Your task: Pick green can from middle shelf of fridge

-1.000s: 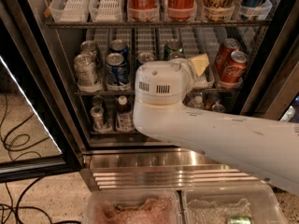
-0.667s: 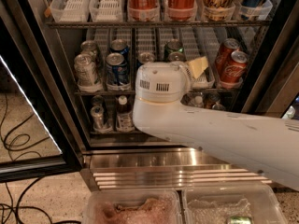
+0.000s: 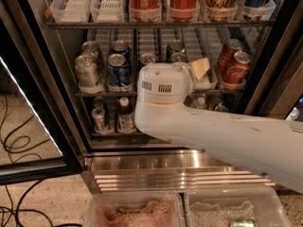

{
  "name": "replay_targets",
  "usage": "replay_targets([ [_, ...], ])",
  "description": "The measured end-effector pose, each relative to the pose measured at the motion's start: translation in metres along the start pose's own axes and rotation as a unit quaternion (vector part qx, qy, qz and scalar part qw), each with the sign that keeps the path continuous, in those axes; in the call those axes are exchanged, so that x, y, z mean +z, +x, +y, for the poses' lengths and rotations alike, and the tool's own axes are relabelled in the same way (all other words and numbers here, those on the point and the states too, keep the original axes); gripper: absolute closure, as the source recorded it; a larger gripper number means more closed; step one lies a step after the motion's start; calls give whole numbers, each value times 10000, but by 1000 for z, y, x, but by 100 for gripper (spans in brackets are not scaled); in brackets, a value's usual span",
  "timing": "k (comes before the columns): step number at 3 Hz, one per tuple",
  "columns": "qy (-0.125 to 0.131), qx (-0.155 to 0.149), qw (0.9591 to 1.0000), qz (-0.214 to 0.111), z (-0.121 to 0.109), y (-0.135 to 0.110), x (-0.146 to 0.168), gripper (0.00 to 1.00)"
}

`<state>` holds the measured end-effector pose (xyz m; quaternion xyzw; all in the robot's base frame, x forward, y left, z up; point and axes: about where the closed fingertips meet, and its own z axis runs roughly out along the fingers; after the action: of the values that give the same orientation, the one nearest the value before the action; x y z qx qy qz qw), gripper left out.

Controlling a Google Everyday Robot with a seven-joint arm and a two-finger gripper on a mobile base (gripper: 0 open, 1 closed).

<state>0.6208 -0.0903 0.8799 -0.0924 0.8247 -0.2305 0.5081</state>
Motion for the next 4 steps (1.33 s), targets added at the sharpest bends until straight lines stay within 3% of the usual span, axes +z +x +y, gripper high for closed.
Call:
replay_targets([
  [1,-27,-149,9999,-18,11,-11,13,14],
  [4,68,-167,9998,5,8,-14,16,7],
])
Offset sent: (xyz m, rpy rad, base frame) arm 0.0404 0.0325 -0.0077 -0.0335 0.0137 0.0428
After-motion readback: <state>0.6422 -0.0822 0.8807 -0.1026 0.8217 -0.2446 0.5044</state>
